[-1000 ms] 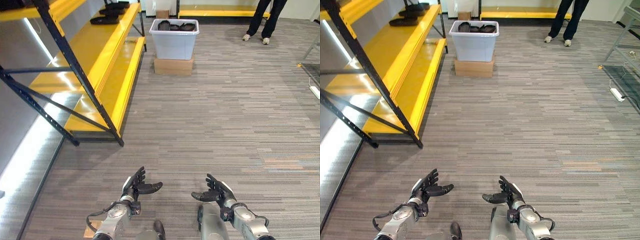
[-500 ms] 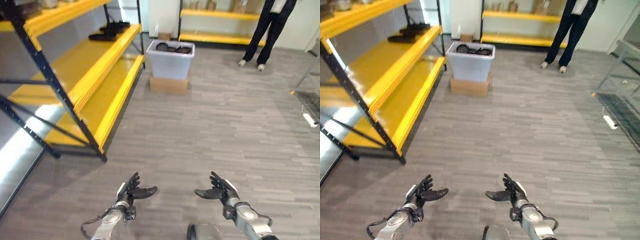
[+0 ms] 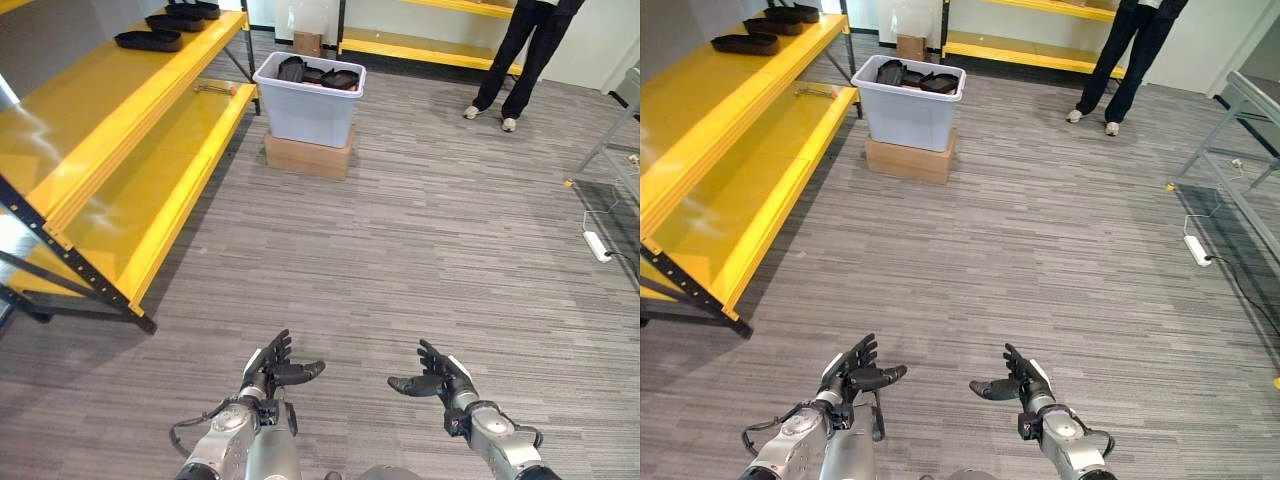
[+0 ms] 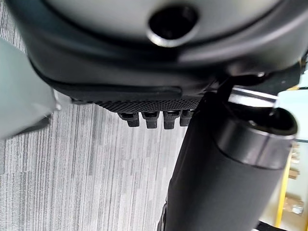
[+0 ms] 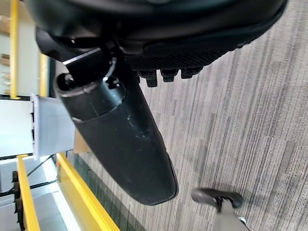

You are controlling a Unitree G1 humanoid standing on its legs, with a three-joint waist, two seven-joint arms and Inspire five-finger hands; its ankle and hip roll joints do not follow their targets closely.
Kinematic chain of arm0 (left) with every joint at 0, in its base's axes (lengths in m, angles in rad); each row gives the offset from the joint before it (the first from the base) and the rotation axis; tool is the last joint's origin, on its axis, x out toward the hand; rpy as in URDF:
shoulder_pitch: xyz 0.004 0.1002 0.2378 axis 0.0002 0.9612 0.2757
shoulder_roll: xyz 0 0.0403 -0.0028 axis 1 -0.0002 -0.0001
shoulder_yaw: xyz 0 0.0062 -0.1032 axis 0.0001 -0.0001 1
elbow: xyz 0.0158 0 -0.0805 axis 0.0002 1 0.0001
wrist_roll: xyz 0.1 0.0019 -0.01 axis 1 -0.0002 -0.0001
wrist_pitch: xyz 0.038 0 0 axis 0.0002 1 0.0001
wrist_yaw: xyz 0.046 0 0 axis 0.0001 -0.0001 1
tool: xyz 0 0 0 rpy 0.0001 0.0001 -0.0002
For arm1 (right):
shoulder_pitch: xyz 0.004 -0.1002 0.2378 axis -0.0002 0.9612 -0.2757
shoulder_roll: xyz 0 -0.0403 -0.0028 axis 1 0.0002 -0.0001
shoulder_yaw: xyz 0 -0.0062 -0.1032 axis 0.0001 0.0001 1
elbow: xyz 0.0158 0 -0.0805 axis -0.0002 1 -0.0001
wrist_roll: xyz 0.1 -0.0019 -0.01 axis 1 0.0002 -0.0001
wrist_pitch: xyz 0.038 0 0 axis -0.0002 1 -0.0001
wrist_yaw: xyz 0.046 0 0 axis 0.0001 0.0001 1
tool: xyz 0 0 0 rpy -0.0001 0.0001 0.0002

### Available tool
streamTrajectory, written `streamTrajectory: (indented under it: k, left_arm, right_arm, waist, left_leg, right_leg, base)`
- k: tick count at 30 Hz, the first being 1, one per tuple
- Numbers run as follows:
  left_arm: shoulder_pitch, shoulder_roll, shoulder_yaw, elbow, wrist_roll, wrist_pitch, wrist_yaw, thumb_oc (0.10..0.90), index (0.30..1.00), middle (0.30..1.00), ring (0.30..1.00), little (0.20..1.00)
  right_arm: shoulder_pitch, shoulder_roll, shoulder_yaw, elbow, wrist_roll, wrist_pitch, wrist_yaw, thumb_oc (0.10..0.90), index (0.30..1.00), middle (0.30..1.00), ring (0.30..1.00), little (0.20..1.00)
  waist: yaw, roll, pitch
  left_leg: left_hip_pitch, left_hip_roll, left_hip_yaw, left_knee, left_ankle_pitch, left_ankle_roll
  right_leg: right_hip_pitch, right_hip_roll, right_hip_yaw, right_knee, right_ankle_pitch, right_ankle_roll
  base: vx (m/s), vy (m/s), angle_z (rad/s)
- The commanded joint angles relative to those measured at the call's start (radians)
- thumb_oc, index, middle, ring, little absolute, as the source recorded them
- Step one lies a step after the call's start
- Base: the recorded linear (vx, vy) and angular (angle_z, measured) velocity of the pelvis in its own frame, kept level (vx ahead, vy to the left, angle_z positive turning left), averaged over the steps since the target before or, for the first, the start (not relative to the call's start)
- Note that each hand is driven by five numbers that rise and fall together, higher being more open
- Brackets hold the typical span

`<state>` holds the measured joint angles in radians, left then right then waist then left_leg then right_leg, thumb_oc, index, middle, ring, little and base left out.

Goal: Move parts from the plastic box to the shelf.

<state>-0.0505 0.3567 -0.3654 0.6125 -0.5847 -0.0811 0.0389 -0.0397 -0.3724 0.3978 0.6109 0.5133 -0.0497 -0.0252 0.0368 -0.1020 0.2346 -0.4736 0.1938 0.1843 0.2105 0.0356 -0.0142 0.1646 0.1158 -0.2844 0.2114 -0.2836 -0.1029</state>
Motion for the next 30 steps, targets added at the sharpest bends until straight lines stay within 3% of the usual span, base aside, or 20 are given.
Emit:
streamTrajectory:
  k: [1, 2, 7, 10, 11, 13, 15, 16, 17, 19, 21, 22, 24, 25, 26, 28, 30]
  left_arm:
    - [-0.071, 0.010, 0.003, -0.122, -0.007, -0.095, -0.008, 0.900, 1.000, 1.000, 1.000, 1.000]
    - [-0.078, 0.017, -0.002, -0.114, -0.003, -0.095, -0.012, 0.900, 1.000, 1.000, 1.000, 1.000]
    - [-0.069, 0.040, 0.009, -0.120, 0.003, -0.092, -0.012, 0.900, 1.000, 1.000, 1.000, 1.000]
    - [-0.070, 0.050, 0.009, -0.127, 0.018, -0.088, -0.009, 0.900, 1.000, 1.000, 1.000, 1.000]
    - [-0.069, 0.053, 0.012, -0.133, 0.021, -0.089, -0.009, 0.900, 1.000, 1.000, 1.000, 1.000]
    - [-0.072, 0.064, 0.013, -0.140, 0.024, -0.089, -0.010, 0.900, 1.000, 1.000, 1.000, 1.000]
    - [-0.059, 0.072, 0.022, -0.150, 0.030, -0.086, -0.011, 0.900, 1.000, 1.000, 1.000, 1.000]
    - [-0.059, 0.071, 0.025, -0.137, 0.026, -0.088, -0.013, 0.900, 1.000, 1.000, 1.000, 1.000]
    - [-0.059, 0.071, 0.025, -0.137, 0.026, -0.088, -0.013, 0.900, 1.000, 1.000, 1.000, 1.000]
    - [-0.050, 0.064, 0.037, -0.120, 0.018, -0.091, -0.026, 0.900, 1.000, 1.000, 1.000, 1.000]
    - [-0.035, 0.054, 0.049, -0.116, 0.022, -0.094, -0.036, 0.900, 1.000, 1.000, 1.000, 1.000]
    - [-0.034, 0.052, 0.051, -0.117, 0.023, -0.094, -0.037, 0.900, 1.000, 1.000, 1.000, 1.000]
    - [-0.025, 0.041, 0.067, -0.109, 0.025, -0.095, -0.047, 0.900, 1.000, 1.000, 1.000, 1.000]
    - [-0.021, 0.039, 0.074, -0.112, 0.030, -0.097, -0.049, 0.900, 1.000, 1.000, 1.000, 1.000]
    - [-0.017, 0.039, 0.079, -0.114, 0.030, -0.097, -0.052, 0.900, 1.000, 1.000, 1.000, 1.000]
    - [-0.015, 0.035, 0.076, -0.112, 0.031, -0.095, -0.058, 0.900, 1.000, 1.000, 1.000, 1.000]
    - [-0.012, 0.021, 0.069, -0.108, 0.031, -0.094, -0.056, 0.900, 1.000, 1.000, 1.000, 1.000]
  right_arm:
    - [-0.019, -0.040, -0.074, -0.081, 0.001, -0.079, 0.006, 0.900, 1.000, 1.000, 1.000, 1.000]
    - [-0.021, -0.027, -0.081, -0.076, 0.010, -0.080, 0.008, 0.900, 1.000, 1.000, 1.000, 1.000]
    - [-0.034, -0.010, -0.080, -0.078, -0.005, -0.080, 0.011, 0.900, 1.000, 1.000, 1.000, 1.000]
    - [-0.037, 0.013, -0.078, -0.075, -0.004, -0.087, 0.012, 0.900, 1.000, 1.000, 1.000, 1.000]
    - [-0.039, 0.018, -0.074, -0.084, -0.003, -0.088, 0.013, 0.900, 1.000, 1.000, 1.000, 1.000]
    - [-0.047, 0.025, -0.063, -0.105, 0.004, -0.088, 0.021, 0.900, 1.000, 1.000, 1.000, 1.000]
    - [-0.035, 0.033, -0.064, -0.119, 0.005, -0.084, 0.026, 0.900, 1.000, 1.000, 1.000, 1.000]
    - [-0.030, 0.031, -0.063, -0.126, 0.013, -0.084, 0.028, 0.900, 1.000, 1.000, 1.000, 1.000]
    - [-0.030, 0.031, -0.063, -0.126, 0.013, -0.084, 0.028, 0.900, 1.000, 1.000, 1.000, 1.000]
    - [-0.023, 0.024, -0.061, -0.131, 0.021, -0.083, 0.029, 0.900, 1.000, 1.000, 1.000, 1.000]
    - [-0.026, 0.020, -0.060, -0.124, 0.013, -0.081, 0.030, 0.900, 1.000, 1.000, 1.000, 1.000]
    - [-0.026, 0.018, -0.060, -0.124, 0.013, -0.081, 0.030, 0.900, 1.000, 1.000, 1.000, 1.000]
    - [-0.029, 0.022, -0.059, -0.108, -0.006, -0.067, 0.029, 0.900, 1.000, 1.000, 1.000, 1.000]
    - [-0.027, 0.023, -0.059, -0.107, -0.017, -0.064, 0.031, 0.900, 1.000, 1.000, 1.000, 1.000]
    - [-0.027, 0.022, -0.062, -0.104, -0.024, -0.062, 0.037, 0.900, 1.000, 1.000, 1.000, 1.000]
    - [-0.024, 0.016, -0.063, -0.099, -0.024, -0.060, 0.039, 0.900, 1.000, 1.000, 1.000, 1.000]
    - [-0.015, 0.014, -0.064, -0.085, -0.019, -0.061, 0.039, 0.900, 1.000, 1.000, 1.000, 1.000]
  waist:
    - [-0.003, 0.023, -0.052]
    - [0.001, 0.003, -0.075]
    - [0.024, -0.019, -0.120]
    - [0.020, -0.027, -0.114]
    - [0.013, -0.016, -0.102]
    - [-0.006, 0.005, -0.066]
    - [-0.022, 0.017, -0.050]
    - [-0.043, 0.019, -0.037]
    - [-0.043, 0.019, -0.037]
    - [-0.062, 0.013, -0.043]
    - [-0.068, 0.020, -0.043]
    - [-0.068, 0.020, -0.040]
    - [-0.080, 0.027, -0.052]
    - [-0.084, 0.021, -0.055]
    - [-0.083, 0.031, -0.066]
    - [-0.091, 0.015, -0.081]
    - [-0.105, 0.017, -0.104]
  left_leg:
    - [0.164, 0.068, -0.056, 0.038, 0.098, -0.060]
    - [0.149, 0.053, -0.043, 0.093, 0.050, -0.052]
    - [0.159, 0.023, -0.018, 0.186, -0.076, -0.012]
    - [0.209, -0.030, 0.004, 0.196, -0.143, 0.048]
    - [0.236, -0.039, 0.007, 0.197, -0.163, 0.066]
    - [0.306, -0.046, 0.019, 0.186, -0.189, 0.086]
    - [0.371, -0.054, 0.023, 0.170, -0.217, 0.094]
    - [0.418, -0.065, 0.011, 0.172, -0.234, 0.084]
    - [0.418, -0.065, 0.011, 0.172, -0.234, 0.084]
    - [0.483, -0.085, 0.009, 0.166, -0.286, 0.063]
    - [0.536, -0.069, 0.013, 0.147, -0.298, 0.037]
    - [0.538, -0.068, 0.021, 0.142, -0.285, 0.038]
    - [0.624, -0.046, 0.015, 0.096, -0.305, -0.006]
    - [0.651, -0.046, 0.022, 0.071, -0.285, -0.016]
    - [0.688, -0.030, 0.015, 0.060, -0.292, -0.029]
    - [0.708, -0.028, 0.010, 0.039, -0.272, -0.038]
    - [0.724, -0.002, -0.003, 0.034, -0.265, -0.045]
  right_leg:
    - [-0.104, -0.197, 0.089, 0.119, 0.040, 0.144]
    - [-0.061, -0.220, 0.096, 0.058, 0.047, 0.163]
    - [-0.015, -0.300, 0.099, 0.043, 0.103, 0.215]
    - [-0.113, -0.329, 0.150, 0.285, 0.330, 0.237]
    - [-0.156, -0.334, 0.159, 0.373, 0.370, 0.236]
    - [-0.255, -0.340, 0.155, 0.509, 0.386, 0.232]
    - [-0.341, -0.343, 0.126, 0.558, 0.342, 0.231]
    - [-0.390, -0.339, 0.090, 0.489, 0.297, 0.227]
    - [-0.390, -0.339, 0.089, 0.489, 0.297, 0.227]
    - [-0.417, -0.361, 0.053, 0.267, 0.270, 0.236]
    - [-0.424, -0.386, 0.020, 0.090, 0.307, 0.255]
    - [-0.415, -0.383, 0.009, 0.071, 0.323, 0.245]
    - [-0.429, -0.386, 0.001, -0.144, 0.400, 0.297]
    - [-0.431, -0.397, -0.016, -0.176, 0.434, 0.298]
    - [-0.419, -0.390, -0.021, -0.176, 0.437, 0.313]
    - [-0.410, -0.389, -0.015, -0.176, 0.452, 0.302]
    - [-0.401, -0.369, 0.010, -0.166, 0.472, 0.288]
  base:
    - [0.39, 0.160, -0.35]
    - [0.51, 0.206, -0.20]
    - [0.38, 0.201, -0.01]
    - [0.23, 0.260, 0.01]
    - [0.20, 0.292, 0.35]
    - [0.22, 0.265, 0.51]
    - [0.38, 0.189, 0.25]
    - [0.35, 0.109, 0.08]
    - [0.51, 0.073, 0.09]
    - [0.47, -0.026, 0.44]
    - [0.31, -0.082, 0.35]
    - [0.27, -0.104, 0.16]
    - [0.50, -0.151, 0.23]
    - [0.58, -0.126, 0.30]
    - [0.26, -0.102, 0.17]
    - [0.30, -0.120, 0.08]
    - [0.44, -0.184, 0.30]
